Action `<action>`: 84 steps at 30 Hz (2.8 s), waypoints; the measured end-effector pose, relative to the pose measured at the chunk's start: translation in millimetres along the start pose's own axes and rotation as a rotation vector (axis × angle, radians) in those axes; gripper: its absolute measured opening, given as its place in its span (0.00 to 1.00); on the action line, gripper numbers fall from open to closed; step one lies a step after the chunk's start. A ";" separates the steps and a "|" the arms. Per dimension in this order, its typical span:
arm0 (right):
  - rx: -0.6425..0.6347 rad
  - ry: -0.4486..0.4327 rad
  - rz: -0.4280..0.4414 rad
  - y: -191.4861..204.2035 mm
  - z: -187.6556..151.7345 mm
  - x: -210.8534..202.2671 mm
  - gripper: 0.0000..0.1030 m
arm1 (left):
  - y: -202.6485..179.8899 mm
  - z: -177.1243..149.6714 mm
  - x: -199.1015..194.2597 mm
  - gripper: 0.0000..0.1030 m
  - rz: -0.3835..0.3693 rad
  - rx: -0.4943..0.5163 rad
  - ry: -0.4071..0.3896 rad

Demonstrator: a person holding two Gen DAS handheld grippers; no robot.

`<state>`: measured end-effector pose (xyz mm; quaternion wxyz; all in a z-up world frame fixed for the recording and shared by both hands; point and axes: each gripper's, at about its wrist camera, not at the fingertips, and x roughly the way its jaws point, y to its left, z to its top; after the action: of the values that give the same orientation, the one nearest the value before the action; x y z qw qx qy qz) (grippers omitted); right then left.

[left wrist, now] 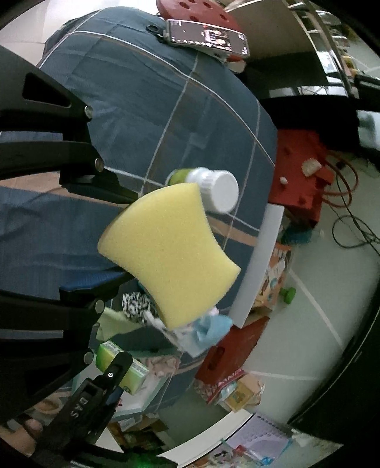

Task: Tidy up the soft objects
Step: 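Carry the sponge and tissue packet into the tray and open both tools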

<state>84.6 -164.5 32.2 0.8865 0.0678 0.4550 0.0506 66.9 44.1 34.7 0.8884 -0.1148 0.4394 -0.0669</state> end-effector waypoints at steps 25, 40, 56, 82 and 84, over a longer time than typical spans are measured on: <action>0.343 -0.045 -0.294 -163.4 -5.5 -34.8 0.50 | -142.8 11.6 14.1 0.44 -0.187 0.270 0.049; 0.483 -0.082 -0.395 -233.8 7.3 -38.8 0.50 | -233.4 -4.4 85.1 0.44 -0.227 0.416 0.166; 0.536 -0.074 -0.430 -267.3 19.3 -7.6 0.50 | -278.8 -18.7 145.5 0.44 -0.289 0.469 0.172; 0.569 -0.029 -0.423 -274.5 11.3 -21.7 0.65 | -268.9 -11.2 146.4 0.60 -0.245 0.427 0.215; 0.566 -0.015 -0.418 -273.8 8.6 -22.3 0.75 | -263.5 -10.4 144.8 0.67 -0.209 0.412 0.219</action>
<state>86.4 -438.4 9.4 0.8271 0.2166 0.4486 -0.2603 141.5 -243.4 -13.0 0.8283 0.0318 0.4960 -0.2586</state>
